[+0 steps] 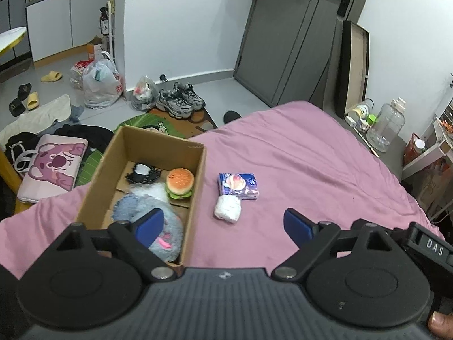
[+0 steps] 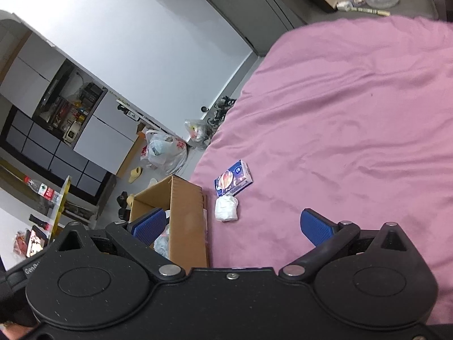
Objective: Organize soft objects
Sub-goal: 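Move both open tools toward the cotton pad pack and tissue pack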
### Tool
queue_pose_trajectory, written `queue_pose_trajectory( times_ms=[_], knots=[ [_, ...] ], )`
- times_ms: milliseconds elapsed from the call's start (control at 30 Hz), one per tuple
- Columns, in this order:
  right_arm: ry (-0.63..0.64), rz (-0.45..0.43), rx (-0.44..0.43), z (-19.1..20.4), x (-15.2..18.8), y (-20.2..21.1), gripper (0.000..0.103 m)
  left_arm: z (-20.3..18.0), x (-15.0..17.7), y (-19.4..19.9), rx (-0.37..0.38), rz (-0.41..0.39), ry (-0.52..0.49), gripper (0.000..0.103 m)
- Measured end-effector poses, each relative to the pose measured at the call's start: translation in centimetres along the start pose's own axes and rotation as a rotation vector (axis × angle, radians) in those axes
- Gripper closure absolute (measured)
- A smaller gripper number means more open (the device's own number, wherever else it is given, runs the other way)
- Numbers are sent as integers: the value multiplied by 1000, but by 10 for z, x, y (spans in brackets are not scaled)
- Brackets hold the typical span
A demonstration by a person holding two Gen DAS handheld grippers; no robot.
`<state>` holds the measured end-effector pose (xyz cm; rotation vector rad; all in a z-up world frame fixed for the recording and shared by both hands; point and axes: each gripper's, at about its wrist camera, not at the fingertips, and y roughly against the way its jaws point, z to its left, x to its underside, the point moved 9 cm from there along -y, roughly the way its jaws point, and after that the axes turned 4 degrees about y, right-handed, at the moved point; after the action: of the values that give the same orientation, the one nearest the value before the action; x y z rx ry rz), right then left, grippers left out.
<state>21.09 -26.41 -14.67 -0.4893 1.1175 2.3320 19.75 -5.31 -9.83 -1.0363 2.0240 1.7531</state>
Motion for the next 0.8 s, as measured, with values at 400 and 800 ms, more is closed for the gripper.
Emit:
queue_pose_trajectory(
  times_ms=[400,800],
  knots=[
    [-20,75,18,-19,-16,-39,7,-15,11,-58,-23,62,9,38],
    [-12,141,-7,-28,-28,-77,14,-30,20,-109,-45,99,2,47]
  ],
)
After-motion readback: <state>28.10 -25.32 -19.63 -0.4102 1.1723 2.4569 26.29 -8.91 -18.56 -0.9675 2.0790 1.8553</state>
